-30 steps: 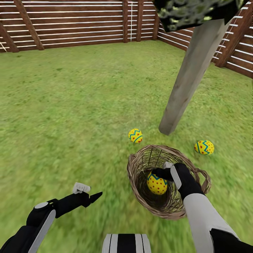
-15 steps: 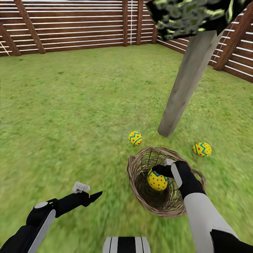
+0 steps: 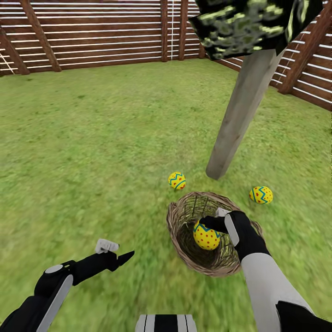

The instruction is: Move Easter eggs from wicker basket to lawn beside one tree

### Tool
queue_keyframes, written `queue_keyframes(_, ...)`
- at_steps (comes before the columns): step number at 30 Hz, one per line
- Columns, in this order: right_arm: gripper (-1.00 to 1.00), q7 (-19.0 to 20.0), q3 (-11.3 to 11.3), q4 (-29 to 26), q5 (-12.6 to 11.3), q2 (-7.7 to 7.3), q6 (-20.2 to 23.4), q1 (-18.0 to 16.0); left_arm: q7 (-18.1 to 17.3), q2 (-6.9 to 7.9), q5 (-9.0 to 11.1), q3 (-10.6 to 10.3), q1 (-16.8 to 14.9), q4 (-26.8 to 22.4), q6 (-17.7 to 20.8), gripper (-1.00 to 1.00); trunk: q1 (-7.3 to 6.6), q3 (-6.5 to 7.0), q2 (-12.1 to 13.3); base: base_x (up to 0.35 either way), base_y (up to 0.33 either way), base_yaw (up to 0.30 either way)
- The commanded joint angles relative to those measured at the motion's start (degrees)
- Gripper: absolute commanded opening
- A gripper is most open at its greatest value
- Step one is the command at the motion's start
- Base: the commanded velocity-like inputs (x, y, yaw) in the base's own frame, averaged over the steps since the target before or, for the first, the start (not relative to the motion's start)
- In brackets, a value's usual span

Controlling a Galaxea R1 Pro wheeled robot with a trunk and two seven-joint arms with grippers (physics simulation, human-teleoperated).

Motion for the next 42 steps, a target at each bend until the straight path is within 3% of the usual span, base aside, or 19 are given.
queue_keyframes(1,-1.0,0.13,-0.26,-0.06,-0.05,0.09,0.26,-0.01,0.09,0.04,0.47,-0.04,-0.02,-0.04,0.44,1.0,-0.26,0.15,0.4,-0.276,0.0,0.0)
queue_keyframes(7,-1.0,0.22,-0.06,-0.08,-0.12,0.13,0.62,-0.01,0.24,0.03,0.55,-0.04,-0.02,-0.02,0.44,1.0,-1.58,1.22,2.8,-0.054,0.0,0.0)
queue_keyframes(13,-1.0,0.27,4.19,-0.17,-0.08,0.05,0.52,-0.01,0.18,0.04,0.55,-0.04,-0.02,-0.02,0.44,1.0,-2.9,2.3,5.21,-0.079,0.0,0.0)
queue_keyframes(24,-1.0,0.26,6.2,-2.33,-0.05,0.03,0.03,-0.01,0.46,-0.01,0.4,-0.04,-0.02,0.13,0.43,1.0,-5.31,4.28,9.62,0.0,0.0,0.0)
queue_keyframes(28,-1.0,0.3,8.25,-3.45,-0.07,0.05,0.33,-0.01,0.52,-0.04,0.3,-0.04,-0.02,0.19,0.38,1.0,-6.19,4.99,11.23,-0.025,0.0,0.0)
queue_keyframes(34,-1.0,0.31,8.53,-3.52,-0.09,0.05,0.34,-0.01,0.7,-1.52,0.05,-0.09,-0.02,0.5,0.39,1.0,-7.51,6.07,13.63,-0.071,-0.01,0.0)
queue_keyframes(42,-1.0,0.31,8.47,-5.88,-0.14,0.11,0.55,-0.01,0.7,-1.63,0.03,-0.05,-0.02,0.49,0.36,1.0,-9.27,7.77,16.84,-0.172,-0.056,0.0)
